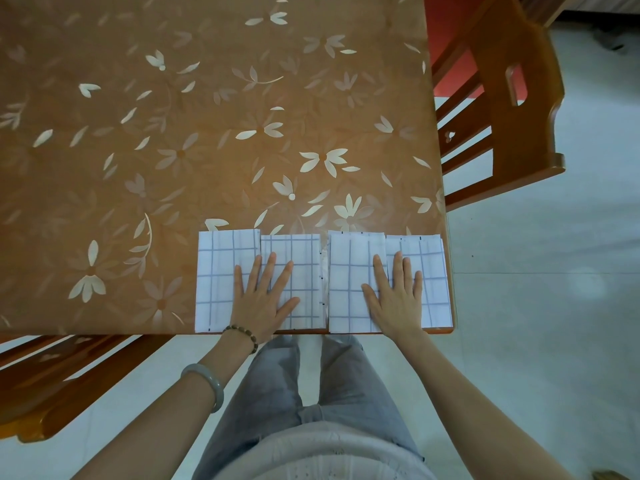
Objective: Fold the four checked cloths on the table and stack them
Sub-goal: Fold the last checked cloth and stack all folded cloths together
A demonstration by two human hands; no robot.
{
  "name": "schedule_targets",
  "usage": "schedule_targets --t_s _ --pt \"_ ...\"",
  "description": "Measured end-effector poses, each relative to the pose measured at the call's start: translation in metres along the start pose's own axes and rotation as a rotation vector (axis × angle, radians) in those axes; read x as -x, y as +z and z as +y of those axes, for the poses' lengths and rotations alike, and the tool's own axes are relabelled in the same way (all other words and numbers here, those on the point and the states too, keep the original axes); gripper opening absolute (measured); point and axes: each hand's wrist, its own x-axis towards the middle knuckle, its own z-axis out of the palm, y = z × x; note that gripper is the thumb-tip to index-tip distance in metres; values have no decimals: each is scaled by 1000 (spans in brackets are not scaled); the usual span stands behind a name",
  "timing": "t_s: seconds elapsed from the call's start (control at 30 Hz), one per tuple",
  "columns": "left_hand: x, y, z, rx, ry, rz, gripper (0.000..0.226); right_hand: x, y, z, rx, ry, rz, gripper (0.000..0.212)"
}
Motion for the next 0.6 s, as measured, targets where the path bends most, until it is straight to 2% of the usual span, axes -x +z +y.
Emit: schedule_targets --t_s 0.3,0.43,0.5,0.6 --pt "-1 -4 1 20 10 8 72 3 -11 -1 -73 13 49 68" --pt "3 -8 -14 88 -130 65 72 5 -17 6 -95 45 41 74" --pt "7 -9 -18 91 -163 42 74 7 -17 5 -81 33 21 75" --pt "11 -7 -15 77 -122 -10 74 8 -17 -3 -84 26 -4 83"
